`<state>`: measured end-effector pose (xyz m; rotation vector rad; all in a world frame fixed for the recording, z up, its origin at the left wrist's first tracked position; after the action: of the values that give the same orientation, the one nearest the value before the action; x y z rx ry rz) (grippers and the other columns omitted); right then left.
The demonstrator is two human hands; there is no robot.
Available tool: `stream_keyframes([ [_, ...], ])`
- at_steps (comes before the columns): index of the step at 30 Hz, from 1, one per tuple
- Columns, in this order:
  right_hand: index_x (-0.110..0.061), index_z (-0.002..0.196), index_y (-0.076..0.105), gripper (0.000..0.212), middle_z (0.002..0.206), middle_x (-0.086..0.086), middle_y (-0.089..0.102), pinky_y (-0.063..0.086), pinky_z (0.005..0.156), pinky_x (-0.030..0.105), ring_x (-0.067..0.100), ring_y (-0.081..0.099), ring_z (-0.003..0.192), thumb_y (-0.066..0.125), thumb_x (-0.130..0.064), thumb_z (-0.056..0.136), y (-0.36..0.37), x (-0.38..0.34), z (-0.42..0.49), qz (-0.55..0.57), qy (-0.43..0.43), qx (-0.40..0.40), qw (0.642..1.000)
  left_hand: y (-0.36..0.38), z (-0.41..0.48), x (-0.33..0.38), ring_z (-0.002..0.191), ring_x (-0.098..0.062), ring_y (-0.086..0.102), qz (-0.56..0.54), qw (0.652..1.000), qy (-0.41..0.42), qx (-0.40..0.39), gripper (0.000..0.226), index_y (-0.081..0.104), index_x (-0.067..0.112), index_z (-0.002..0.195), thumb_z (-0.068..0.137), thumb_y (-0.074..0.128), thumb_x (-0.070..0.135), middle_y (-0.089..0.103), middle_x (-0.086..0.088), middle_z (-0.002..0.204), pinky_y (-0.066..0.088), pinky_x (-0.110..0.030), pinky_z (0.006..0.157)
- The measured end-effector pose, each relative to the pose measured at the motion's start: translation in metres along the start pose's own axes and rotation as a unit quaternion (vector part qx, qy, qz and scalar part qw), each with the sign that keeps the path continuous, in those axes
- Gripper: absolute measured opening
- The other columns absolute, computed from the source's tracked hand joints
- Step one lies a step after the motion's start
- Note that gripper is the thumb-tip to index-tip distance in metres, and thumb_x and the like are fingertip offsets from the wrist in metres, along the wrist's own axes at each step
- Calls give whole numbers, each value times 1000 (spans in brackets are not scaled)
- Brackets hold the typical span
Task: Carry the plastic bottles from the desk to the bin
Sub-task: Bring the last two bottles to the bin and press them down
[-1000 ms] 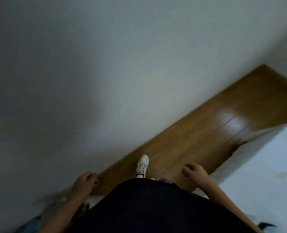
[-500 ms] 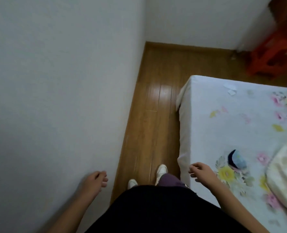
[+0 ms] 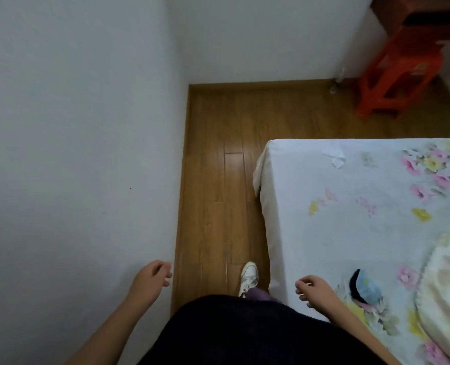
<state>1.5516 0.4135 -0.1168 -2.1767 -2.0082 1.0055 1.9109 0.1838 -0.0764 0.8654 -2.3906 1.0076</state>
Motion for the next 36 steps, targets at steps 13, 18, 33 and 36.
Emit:
stream_keyframes([
  [13,-24,107,64,19,101,-4,68,56,87,36,15,66,96,57,-36,94,-50,-281,130,-96,-179,-55,978,-40,110,56,61,-26,57,-110,978,-156,82,27,66,-4,94,103,52,18,68,-19,82,38,-28,56],
  [18,-17,101,66,17,94,3,73,55,77,34,18,69,86,58,-29,94,-81,-323,190,-66,-111,-37,991,-54,201,119,62,-26,58,-96,979,-175,52,28,66,-3,91,102,55,20,69,-19,80,38,-27,56],
  [33,-2,95,65,15,88,15,70,44,62,29,23,60,68,57,-14,94,-196,-384,327,129,97,56,985,-63,445,485,87,-19,69,108,989,62,-77,26,68,16,99,103,49,33,72,-2,93,49,-32,70],
  [36,0,96,65,17,88,16,70,44,63,30,23,60,69,56,-14,95,-219,-427,369,128,103,40,986,-60,482,526,87,-21,69,116,989,47,-73,25,67,15,99,103,49,32,72,-5,94,49,-31,68],
])
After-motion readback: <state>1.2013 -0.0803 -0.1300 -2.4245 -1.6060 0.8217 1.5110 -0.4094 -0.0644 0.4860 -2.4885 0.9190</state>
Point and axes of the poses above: each hand's wrist, its own z-axis towards the middle knuckle, its own y-axis out of the palm, x = y × z, the point moved 3 cm from there along z, towards the middle knuckle
